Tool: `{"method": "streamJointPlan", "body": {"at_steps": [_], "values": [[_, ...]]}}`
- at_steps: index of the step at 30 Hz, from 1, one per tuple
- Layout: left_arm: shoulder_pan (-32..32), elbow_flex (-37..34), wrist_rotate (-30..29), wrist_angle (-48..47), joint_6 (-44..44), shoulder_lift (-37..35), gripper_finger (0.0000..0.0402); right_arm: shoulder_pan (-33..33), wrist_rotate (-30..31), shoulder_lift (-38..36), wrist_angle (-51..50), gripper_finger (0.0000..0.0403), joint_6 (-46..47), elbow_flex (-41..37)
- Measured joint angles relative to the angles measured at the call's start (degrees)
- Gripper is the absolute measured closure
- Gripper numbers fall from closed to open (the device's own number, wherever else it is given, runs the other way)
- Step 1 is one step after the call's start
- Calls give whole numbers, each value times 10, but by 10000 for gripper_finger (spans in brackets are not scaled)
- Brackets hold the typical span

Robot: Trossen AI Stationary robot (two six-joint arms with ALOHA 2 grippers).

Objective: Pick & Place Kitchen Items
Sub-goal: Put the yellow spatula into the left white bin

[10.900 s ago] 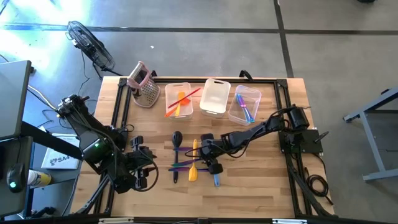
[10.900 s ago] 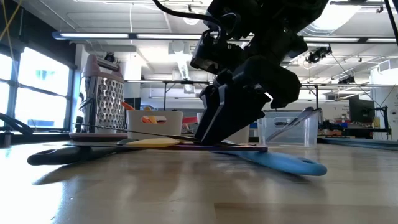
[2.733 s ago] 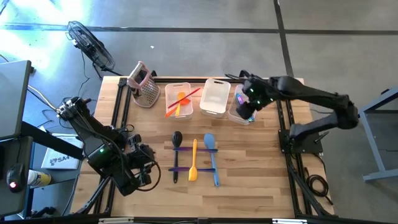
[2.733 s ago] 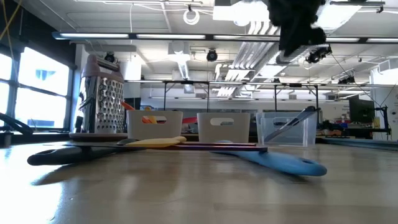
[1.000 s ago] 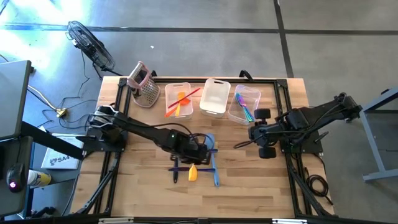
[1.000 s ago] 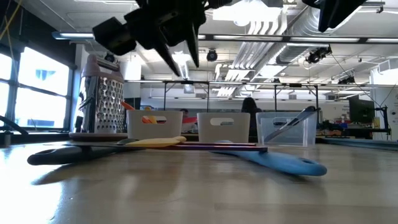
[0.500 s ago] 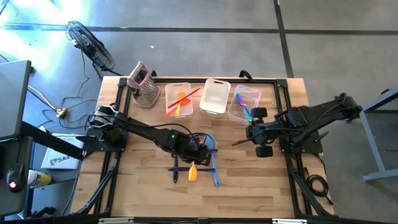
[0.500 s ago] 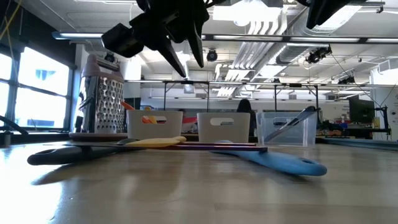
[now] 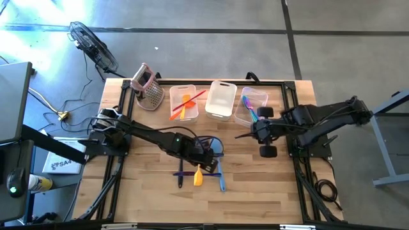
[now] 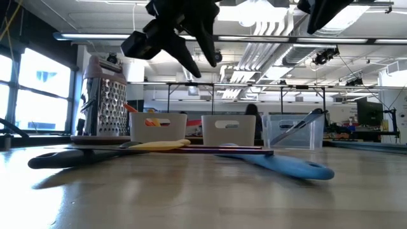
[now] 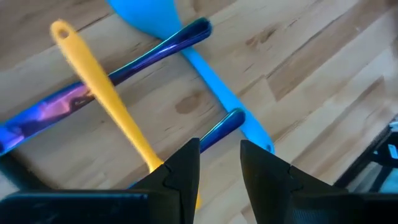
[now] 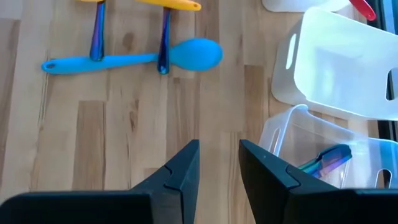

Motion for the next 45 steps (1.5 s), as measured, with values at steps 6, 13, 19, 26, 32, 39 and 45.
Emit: {"method": "streamJointPlan", "body": {"at_steps": [6, 13, 19, 26, 32, 39, 45], "values": [[0, 0, 0, 5, 10, 0, 260, -15, -1, 0, 8, 298, 10, 0], [0, 0, -2, 10, 36, 0, 179, -20, -1, 0, 8, 298, 12, 0], [0, 0, -15, 10, 38, 0, 158, -20, -1, 0, 25, 298, 12, 0], [0, 0, -17, 8, 77, 0, 157, -20, -1, 0, 49, 298, 12, 0], [0, 0, -17, 8, 102, 0, 158, -20, -1, 0, 61, 298, 31, 0], [0, 0, -15, 7, 57, 0, 158, -20, -1, 0, 62, 298, 42, 0], [3, 0, 9, -10, -23, 0, 158, -20, -2, 0, 58, 298, 21, 0]]}}
